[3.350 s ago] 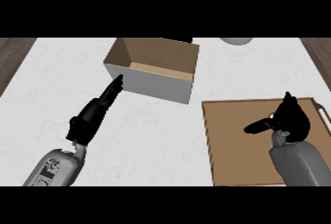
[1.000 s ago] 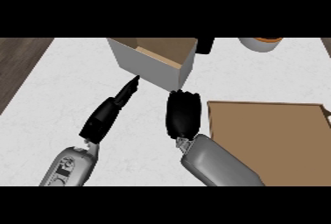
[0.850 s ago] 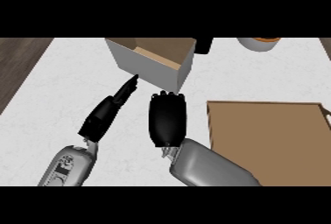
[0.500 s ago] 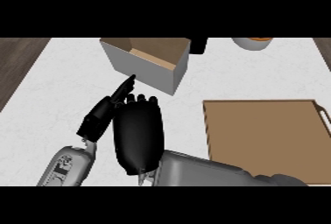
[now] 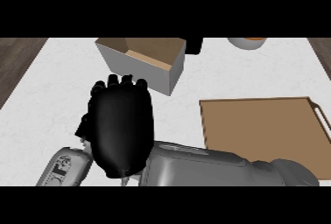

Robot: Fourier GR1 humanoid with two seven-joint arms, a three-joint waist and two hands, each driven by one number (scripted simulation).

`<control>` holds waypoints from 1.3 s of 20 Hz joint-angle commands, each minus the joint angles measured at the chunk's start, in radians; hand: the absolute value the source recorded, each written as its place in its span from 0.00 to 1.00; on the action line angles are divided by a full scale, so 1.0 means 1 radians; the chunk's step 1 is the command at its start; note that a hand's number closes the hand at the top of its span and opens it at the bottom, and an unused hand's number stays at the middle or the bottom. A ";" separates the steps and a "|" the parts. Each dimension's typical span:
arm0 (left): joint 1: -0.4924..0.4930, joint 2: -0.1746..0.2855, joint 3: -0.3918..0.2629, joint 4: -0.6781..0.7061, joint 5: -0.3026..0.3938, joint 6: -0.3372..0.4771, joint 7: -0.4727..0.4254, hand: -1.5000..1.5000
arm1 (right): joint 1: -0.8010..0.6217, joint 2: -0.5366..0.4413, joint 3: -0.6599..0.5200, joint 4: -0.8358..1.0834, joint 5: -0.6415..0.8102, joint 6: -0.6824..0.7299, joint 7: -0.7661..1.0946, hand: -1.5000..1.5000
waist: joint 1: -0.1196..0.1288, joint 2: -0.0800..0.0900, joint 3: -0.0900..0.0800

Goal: Pick the cupcake from the tray and place it in the cardboard box

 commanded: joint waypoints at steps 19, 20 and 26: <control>-0.008 0.040 0.056 0.005 0.001 -0.025 -0.029 0.50 | -0.223 0.020 -0.257 0.414 -0.037 -0.184 0.097 1.00 | -0.019 0.020 0.001; 0.002 -0.003 0.017 -0.068 0.005 -0.008 0.067 0.50 | -0.256 0.020 -0.261 0.443 -0.056 -0.147 0.085 1.00 | -0.015 0.014 0.002; 0.007 -0.002 0.028 -0.004 -0.017 -0.010 -0.014 0.50 | -0.293 0.020 -0.259 0.622 -0.084 -0.201 0.010 1.00 | -0.013 0.020 0.001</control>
